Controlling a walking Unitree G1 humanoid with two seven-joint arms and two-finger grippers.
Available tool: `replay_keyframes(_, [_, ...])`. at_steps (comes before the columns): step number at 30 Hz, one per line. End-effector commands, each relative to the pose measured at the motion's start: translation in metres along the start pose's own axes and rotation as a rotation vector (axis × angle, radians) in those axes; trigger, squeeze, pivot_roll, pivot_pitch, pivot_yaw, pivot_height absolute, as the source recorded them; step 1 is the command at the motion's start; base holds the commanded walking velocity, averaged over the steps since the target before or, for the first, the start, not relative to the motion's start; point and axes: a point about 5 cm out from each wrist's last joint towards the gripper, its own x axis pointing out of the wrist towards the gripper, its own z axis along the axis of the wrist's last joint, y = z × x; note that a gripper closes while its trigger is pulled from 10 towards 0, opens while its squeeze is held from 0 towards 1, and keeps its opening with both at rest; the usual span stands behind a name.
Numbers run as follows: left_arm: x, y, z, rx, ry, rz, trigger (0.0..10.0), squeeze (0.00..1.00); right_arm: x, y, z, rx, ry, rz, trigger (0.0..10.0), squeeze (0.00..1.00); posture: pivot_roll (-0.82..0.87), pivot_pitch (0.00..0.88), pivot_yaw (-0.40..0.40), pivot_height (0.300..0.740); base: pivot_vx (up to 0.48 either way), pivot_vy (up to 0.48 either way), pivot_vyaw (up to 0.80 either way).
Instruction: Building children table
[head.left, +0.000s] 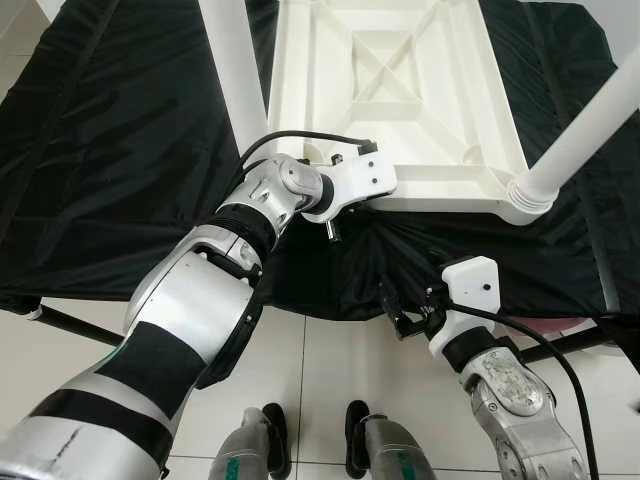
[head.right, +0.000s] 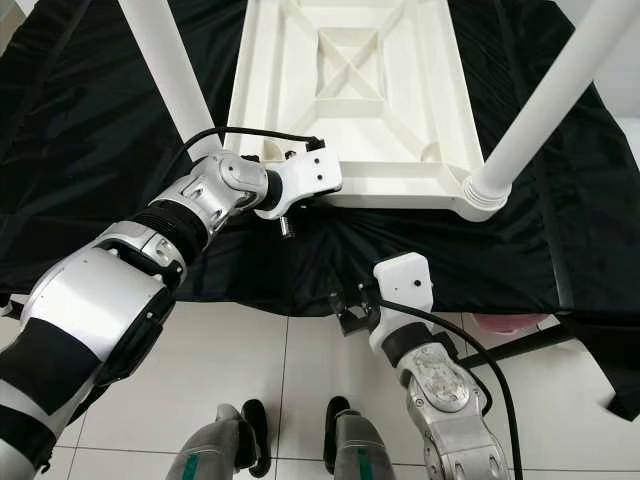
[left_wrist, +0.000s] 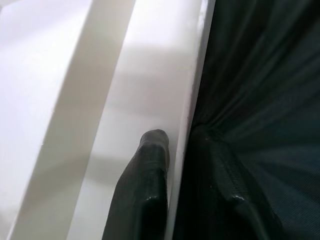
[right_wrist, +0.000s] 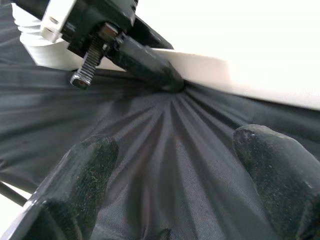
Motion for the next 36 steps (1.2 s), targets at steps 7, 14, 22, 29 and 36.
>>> replay_keyframes(7, [-0.014,0.01,0.015,-0.311,-0.416,0.003,0.0,0.0,0.0,-0.001,-0.007,0.023,0.022,-0.01,10.0,0.0,-0.17,0.214,0.036,0.74,0.0,0.0,0.0])
replay_keyframes(14, [-0.011,0.001,0.01,-0.212,-0.362,-0.053,0.0,0.0,0.001,-0.006,-0.008,0.012,0.021,-0.018,10.0,0.0,-0.16,0.205,0.032,0.74,0.0,0.0,0.0])
replay_keyframes(22, [0.001,-0.024,-0.01,0.144,-0.106,-0.136,10.0,0.53,0.004,-0.005,-0.007,0.008,0.014,-0.019,10.0,0.0,-0.16,0.206,0.038,0.74,0.0,0.0,0.0])
replay_keyframes(29, [0.002,-0.029,-0.01,0.127,-0.117,-0.203,10.0,0.69,0.004,-0.005,-0.007,0.01,0.012,-0.026,10.0,0.0,-0.16,0.209,0.048,0.74,0.0,0.0,0.0])
replay_keyframes(36, [-0.002,-0.01,0.007,-0.054,-0.206,-0.115,10.0,0.0,0.004,-0.004,-0.008,0.013,0.01,-0.032,10.0,0.0,-0.16,0.209,0.053,0.74,0.0,0.0,0.0])
